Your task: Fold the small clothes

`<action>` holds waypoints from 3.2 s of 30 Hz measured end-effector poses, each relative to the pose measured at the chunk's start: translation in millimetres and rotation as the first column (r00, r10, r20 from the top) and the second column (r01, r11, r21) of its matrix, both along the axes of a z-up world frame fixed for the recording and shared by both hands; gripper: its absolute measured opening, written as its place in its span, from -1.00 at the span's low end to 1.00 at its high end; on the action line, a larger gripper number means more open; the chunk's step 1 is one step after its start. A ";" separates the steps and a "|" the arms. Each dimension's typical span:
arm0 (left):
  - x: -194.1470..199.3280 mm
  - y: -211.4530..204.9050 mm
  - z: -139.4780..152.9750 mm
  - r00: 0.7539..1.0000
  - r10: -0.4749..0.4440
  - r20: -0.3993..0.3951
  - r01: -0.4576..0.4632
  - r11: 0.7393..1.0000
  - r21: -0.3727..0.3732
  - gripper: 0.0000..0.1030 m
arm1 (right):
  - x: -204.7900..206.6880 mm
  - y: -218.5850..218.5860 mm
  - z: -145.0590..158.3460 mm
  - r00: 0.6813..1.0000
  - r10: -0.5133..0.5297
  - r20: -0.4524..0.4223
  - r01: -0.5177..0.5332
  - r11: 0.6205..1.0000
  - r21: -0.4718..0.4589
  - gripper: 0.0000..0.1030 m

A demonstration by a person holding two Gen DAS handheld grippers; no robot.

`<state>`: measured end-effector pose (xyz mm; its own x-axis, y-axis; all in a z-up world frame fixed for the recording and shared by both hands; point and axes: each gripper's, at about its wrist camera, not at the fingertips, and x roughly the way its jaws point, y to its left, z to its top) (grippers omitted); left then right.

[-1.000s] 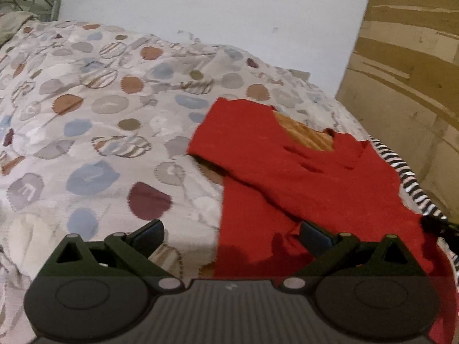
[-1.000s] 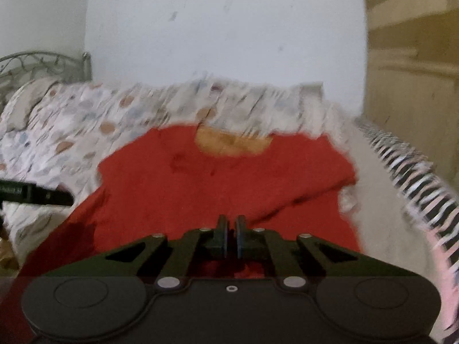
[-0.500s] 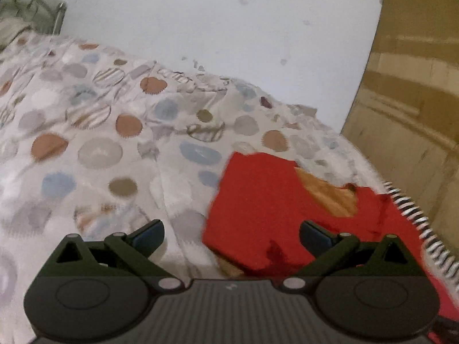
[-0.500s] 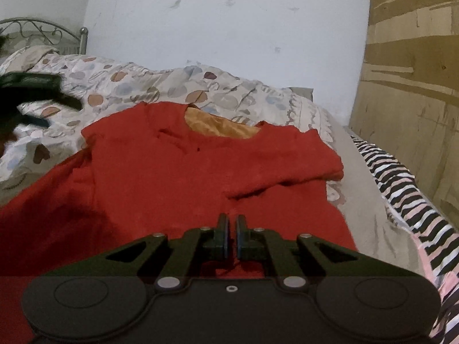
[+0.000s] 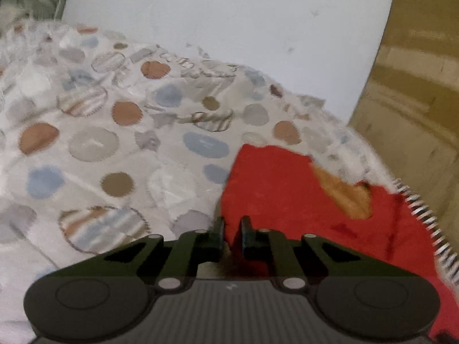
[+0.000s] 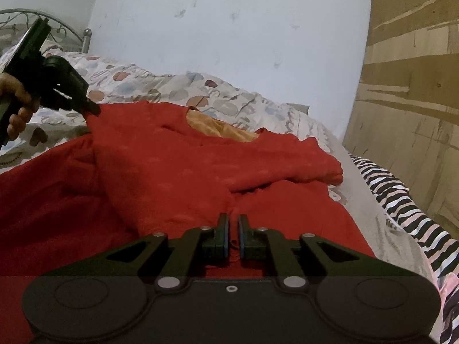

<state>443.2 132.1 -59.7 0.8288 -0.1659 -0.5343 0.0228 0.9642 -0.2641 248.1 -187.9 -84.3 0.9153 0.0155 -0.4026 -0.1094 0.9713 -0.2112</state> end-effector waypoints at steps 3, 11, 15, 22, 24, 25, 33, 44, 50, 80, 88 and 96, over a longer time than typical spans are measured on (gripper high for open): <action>6.1 -3.0 -12.2 0.998 0.005 -0.068 -0.003 1.000 0.026 -0.78 | 0.6 -0.7 0.3 1.000 -0.002 0.001 0.002 1.000 0.007 -0.82; -49.1 5.6 6.7 0.997 0.070 -0.011 -0.070 0.997 0.024 0.55 | -4.8 -14.9 8.2 1.000 -0.013 0.003 0.012 0.995 0.101 -0.33; -91.2 11.4 21.2 0.999 0.045 -0.017 -0.045 0.999 -0.029 0.66 | -25.1 -42.3 23.5 0.998 -0.059 0.017 0.055 0.979 0.196 0.59; -133.5 -13.3 24.6 0.996 -0.093 0.014 0.093 0.996 -0.005 0.83 | -49.2 -78.4 37.2 0.996 -0.090 0.021 0.086 0.984 0.154 0.84; -128.9 -26.2 20.4 0.992 -0.124 -0.019 0.125 0.991 0.051 0.83 | -36.8 -84.4 44.9 0.995 -0.093 0.029 0.089 0.987 0.133 0.84; -125.6 -31.9 17.7 0.991 -0.130 -0.043 0.132 0.990 0.058 0.76 | -27.1 -87.0 48.7 0.996 -0.085 0.036 0.080 0.990 0.120 0.84; -110.9 -25.4 -4.7 0.970 -0.133 -0.205 0.131 0.991 -0.020 0.11 | 102.9 -115.2 47.5 0.976 -0.086 -0.202 0.129 0.970 0.206 0.35; -119.9 -28.0 -4.2 0.969 -0.143 -0.202 0.151 0.988 0.025 -0.83 | 141.4 -118.8 51.0 0.961 -0.113 -0.253 0.146 0.983 0.114 -0.89; -119.2 -13.1 -5.3 0.964 -0.126 -0.235 0.120 0.992 -0.040 -0.83 | 140.5 -124.7 29.7 0.950 -0.146 -0.275 0.173 0.982 0.078 -0.88; -213.4 -85.9 42.9 0.977 -0.192 -0.090 0.210 0.933 0.292 0.99 | -182.8 -28.5 -15.6 0.938 0.329 -0.106 -0.336 0.797 -0.502 0.99; -237.3 -106.3 57.1 0.945 -0.318 -0.081 0.327 0.903 0.277 0.99 | -176.2 -14.0 -66.5 0.970 0.220 -0.102 -0.216 0.591 -0.777 0.97; -247.0 -111.5 61.8 0.941 -0.335 -0.054 0.336 0.898 0.283 0.99 | -162.2 -19.7 -55.5 0.970 0.199 -0.140 -0.235 0.613 -0.754 0.07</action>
